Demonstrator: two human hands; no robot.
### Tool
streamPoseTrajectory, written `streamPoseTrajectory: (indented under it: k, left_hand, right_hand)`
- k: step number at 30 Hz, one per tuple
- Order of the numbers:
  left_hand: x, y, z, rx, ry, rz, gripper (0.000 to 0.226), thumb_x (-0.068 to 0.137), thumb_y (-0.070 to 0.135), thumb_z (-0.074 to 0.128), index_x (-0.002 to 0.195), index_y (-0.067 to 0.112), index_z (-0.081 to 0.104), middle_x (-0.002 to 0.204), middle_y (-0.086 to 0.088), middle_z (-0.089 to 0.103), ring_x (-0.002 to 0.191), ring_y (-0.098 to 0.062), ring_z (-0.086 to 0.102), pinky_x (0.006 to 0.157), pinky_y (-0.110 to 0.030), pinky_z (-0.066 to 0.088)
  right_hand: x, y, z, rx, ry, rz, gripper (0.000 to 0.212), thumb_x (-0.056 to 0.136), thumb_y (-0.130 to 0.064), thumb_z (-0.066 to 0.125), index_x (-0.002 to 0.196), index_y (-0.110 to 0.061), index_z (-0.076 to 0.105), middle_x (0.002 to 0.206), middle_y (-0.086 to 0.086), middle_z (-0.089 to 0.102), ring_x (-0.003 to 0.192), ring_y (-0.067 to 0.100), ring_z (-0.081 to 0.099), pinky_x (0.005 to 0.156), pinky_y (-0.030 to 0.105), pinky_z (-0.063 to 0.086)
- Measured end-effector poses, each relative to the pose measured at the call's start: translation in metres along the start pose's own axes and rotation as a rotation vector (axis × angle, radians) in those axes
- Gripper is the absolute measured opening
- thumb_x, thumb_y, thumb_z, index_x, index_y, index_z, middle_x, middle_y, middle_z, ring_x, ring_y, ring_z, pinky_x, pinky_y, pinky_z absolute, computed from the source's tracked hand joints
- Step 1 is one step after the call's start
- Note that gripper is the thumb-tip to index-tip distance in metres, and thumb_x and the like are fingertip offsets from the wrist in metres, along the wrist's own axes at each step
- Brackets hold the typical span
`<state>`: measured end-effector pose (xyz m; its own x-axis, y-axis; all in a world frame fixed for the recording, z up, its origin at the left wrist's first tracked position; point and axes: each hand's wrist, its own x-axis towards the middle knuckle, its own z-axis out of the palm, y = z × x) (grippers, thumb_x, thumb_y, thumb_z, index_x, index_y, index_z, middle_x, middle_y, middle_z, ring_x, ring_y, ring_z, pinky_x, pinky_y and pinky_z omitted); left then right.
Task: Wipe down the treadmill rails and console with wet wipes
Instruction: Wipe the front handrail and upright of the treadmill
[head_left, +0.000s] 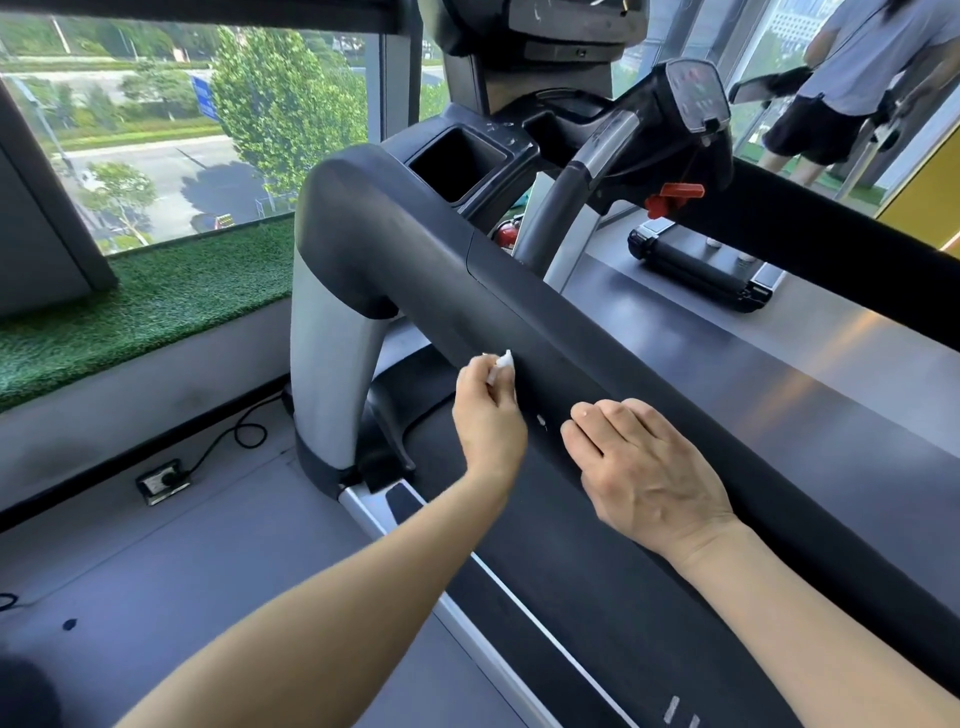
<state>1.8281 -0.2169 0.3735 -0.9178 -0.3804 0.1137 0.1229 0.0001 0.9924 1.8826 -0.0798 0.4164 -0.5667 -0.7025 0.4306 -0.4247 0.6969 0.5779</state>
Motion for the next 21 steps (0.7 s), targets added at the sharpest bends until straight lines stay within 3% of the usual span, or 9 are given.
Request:
streamPoseTrajectory:
  k: [7,14,18,21]
  left_hand:
    - [0.07,0.015,-0.016,0.02,0.131,-0.078,0.02,0.099,0.016,0.044,0.079,0.016,0.046,0.067,0.008,0.045,0.066,-0.011,0.041,0.055,-0.009,0.034]
    - [-0.014,0.004,0.002,-0.038,-0.043,0.023,0.018,0.098,0.02,0.05,0.081,0.017,0.051,0.081,0.002,0.049,0.067,-0.002,0.043,0.065,-0.011,0.037]
    - [0.036,0.013,-0.006,-0.051,0.032,0.024,0.023,0.097,0.024,0.05,0.076,0.031,0.049,0.085,-0.005,0.053,0.071,-0.008,0.048,0.071,-0.022,0.041]
    - [0.058,0.019,-0.008,-0.045,0.086,-0.032,0.029,0.099,0.025,0.046,0.07,0.029,0.042,0.083,0.0,0.047,0.066,-0.006,0.042,0.068,-0.019,0.034]
  right_hand:
    - [-0.001,0.0,0.001,-0.006,0.005,-0.009,0.028,0.078,-0.005,0.046,0.104,-0.007,0.058,0.104,0.008,0.058,0.093,0.025,0.048,0.093,0.034,0.035]
    - [0.0,0.0,0.001,-0.019,-0.003,-0.012,0.029,0.078,-0.008,0.05,0.104,-0.007,0.061,0.105,0.008,0.059,0.093,0.025,0.05,0.093,0.035,0.035]
    - [-0.001,0.0,0.002,-0.019,-0.006,-0.004,0.029,0.078,-0.007,0.049,0.104,-0.007,0.061,0.105,0.008,0.058,0.093,0.025,0.049,0.094,0.035,0.035]
    - [-0.001,0.0,0.001,-0.013,-0.012,-0.008,0.028,0.076,-0.007,0.052,0.103,-0.007,0.06,0.105,0.008,0.058,0.093,0.025,0.049,0.094,0.035,0.035]
